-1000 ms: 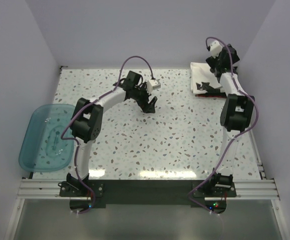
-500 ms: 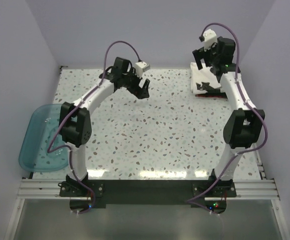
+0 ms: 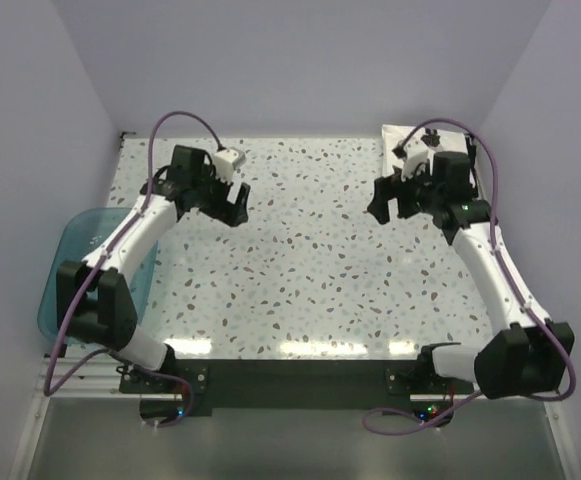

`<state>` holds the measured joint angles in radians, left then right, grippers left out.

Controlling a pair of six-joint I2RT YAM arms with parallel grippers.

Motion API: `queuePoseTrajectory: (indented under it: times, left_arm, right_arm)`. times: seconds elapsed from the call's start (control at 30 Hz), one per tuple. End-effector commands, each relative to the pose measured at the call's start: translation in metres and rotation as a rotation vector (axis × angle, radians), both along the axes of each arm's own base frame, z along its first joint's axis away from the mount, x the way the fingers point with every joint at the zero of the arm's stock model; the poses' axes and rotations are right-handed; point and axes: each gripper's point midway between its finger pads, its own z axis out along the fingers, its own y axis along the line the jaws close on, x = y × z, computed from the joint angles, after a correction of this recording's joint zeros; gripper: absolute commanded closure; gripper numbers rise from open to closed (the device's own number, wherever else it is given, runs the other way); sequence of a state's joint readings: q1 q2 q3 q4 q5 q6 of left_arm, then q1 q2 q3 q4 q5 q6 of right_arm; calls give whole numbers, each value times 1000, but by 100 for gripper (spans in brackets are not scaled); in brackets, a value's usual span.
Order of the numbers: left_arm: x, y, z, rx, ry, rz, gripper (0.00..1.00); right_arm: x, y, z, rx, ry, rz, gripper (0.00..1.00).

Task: Fold and stack the t-shirts
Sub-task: Reset both grippers

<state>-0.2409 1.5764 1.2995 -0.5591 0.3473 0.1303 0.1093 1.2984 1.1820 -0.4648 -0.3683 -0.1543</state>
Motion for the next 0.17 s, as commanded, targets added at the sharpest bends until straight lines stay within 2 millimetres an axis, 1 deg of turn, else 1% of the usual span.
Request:
queuePoseTrajectory:
  times: [0.0,0.03,0.07,0.1,0.13]
  left_arm:
    - [-35,18,9,39,-54,44,0]
    - [-41,23,7,53,-53,57,0]
    - [-50,28,-2,70,-33,70,0]
    - [-54,31,4,70,-58,79,0]
    - [-55,36,6,84,-73,95,0]
  right_arm:
    - [-53,7,-4,59,55,32,1]
    - [-63,5,-6,54,57,29,1]
    - [-69,4,-7,48,51,32,1]
    - [-77,1,-5,44,30,24,1]
    - [-81,0,-4,41,26,24,1]
